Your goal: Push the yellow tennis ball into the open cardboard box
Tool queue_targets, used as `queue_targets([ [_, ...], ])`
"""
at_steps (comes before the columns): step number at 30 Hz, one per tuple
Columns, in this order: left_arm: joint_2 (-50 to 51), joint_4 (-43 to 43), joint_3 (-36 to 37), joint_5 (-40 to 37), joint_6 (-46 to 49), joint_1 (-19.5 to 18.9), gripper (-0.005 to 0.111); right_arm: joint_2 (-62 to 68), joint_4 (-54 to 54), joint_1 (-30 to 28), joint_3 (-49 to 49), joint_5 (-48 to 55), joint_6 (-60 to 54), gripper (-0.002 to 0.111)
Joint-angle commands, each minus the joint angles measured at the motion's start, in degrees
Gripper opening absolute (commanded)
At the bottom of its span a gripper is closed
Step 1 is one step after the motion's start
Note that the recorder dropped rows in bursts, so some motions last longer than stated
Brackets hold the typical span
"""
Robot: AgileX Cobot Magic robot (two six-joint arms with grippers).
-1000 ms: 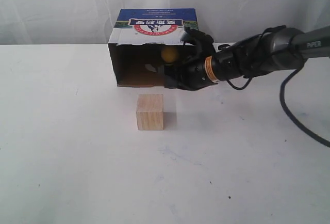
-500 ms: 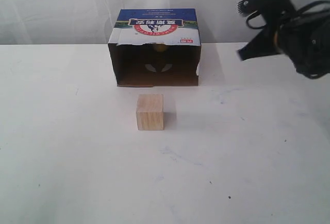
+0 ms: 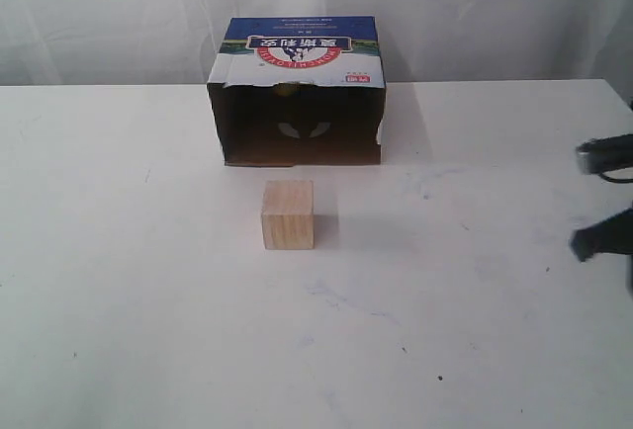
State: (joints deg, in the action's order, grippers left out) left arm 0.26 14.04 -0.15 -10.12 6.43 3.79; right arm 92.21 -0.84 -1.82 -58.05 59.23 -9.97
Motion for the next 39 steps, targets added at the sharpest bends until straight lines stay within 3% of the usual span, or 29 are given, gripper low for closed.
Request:
queue_targets([
  [1, -0.26, 0.6, 0.15, -0.17, -0.03, 0.23, 0.0, -13.08, 34.13, 0.27, 1.92, -14.63, -18.59, 0.0],
  [4, -0.26, 0.6, 0.15, -0.17, -0.03, 0.23, 0.0, -25.31, 38.68, 0.27, 3.77, -37.15, -15.35, 0.0],
  [7, -0.26, 0.6, 0.15, -0.17, -0.03, 0.23, 0.0, -36.98, 29.38, 0.27, 6.09, -47.73, -17.98, 0.0],
  [11, -0.26, 0.6, 0.15, -0.17, -0.03, 0.23, 0.0, -49.93, 13.31, 0.13, 12.02, -44.82, -19.28, 0.0],
  [19, -0.26, 0.6, 0.15, -0.17, -0.03, 0.23, 0.0, -77.2, 12.78, 0.13, 29.94, -45.02, -17.14, 0.0],
  [24, -0.26, 0.6, 0.15, -0.17, -0.03, 0.23, 0.0, -90.84, 12.91, 0.13, 37.42, -38.04, -4.1, 0.0],
  [27, -0.26, 0.6, 0.15, -0.17, -0.03, 0.23, 0.0, -92.21, 11.98, 0.13, 40.33, -40.47, 3.86, 0.0],
  [33, -0.26, 0.6, 0.15, -0.17, -0.03, 0.23, 0.0, -92.21, 10.34, 0.13, 42.19, -29.99, 6.87, 0.0],
  [39, -0.26, 0.6, 0.15, -0.17, -0.03, 0.23, 0.0, -92.21, 3.62, 0.13, 46.62, -33.17, 6.14, 0.0],
])
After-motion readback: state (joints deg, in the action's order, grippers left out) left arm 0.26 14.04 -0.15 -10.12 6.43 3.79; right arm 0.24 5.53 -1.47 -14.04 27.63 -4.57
